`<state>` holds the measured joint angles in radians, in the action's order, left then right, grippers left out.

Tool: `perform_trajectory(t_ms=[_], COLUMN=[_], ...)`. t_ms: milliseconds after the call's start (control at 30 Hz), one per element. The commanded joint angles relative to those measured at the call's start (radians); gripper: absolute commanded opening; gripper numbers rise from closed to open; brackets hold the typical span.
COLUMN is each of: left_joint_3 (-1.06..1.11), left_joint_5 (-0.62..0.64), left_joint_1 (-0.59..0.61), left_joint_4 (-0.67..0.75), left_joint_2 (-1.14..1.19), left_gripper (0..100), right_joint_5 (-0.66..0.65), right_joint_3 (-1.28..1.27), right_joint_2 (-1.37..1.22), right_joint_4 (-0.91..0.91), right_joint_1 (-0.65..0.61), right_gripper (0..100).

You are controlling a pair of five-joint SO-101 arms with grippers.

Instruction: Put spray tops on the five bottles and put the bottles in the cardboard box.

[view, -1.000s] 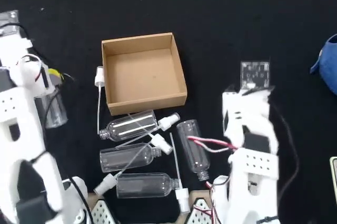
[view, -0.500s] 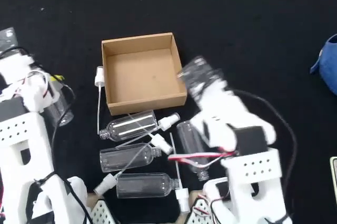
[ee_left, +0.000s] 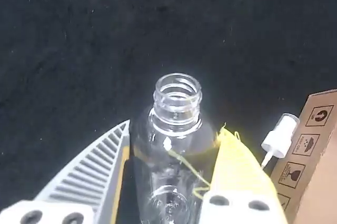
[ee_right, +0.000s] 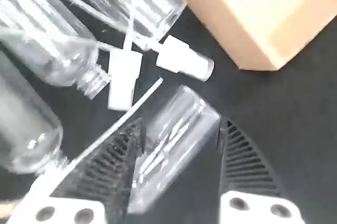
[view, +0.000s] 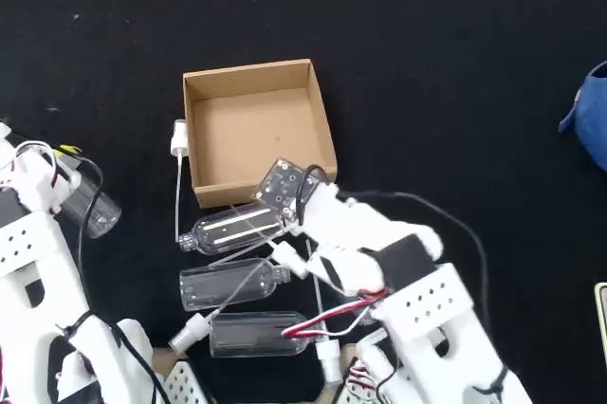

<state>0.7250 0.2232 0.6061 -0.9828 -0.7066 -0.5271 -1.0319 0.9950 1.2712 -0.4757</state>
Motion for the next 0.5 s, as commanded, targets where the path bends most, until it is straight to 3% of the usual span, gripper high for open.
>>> perform_trajectory(t_ms=[0,267,467], left_joint_3=[-0.013,-0.012,-0.012], left_joint_5=[0.011,0.011,0.011], left_joint_1=[0.005,0.005,0.005], left_joint_4=[0.02,0.02,0.02], left_joint_2=[-0.025,-0.025,-0.025], left_gripper=[3,3,3], right_joint_5=[-0.014,0.043,0.1], right_joint_3=[-0.064,-0.102,-0.142], right_joint_2=[-0.012,-0.012,-0.021], right_joint_4=[-0.166,-0.235,-0.222], right_joint_1=[-0.02,-0.054,-0.181], right_gripper=[21.1,21.3,21.3])
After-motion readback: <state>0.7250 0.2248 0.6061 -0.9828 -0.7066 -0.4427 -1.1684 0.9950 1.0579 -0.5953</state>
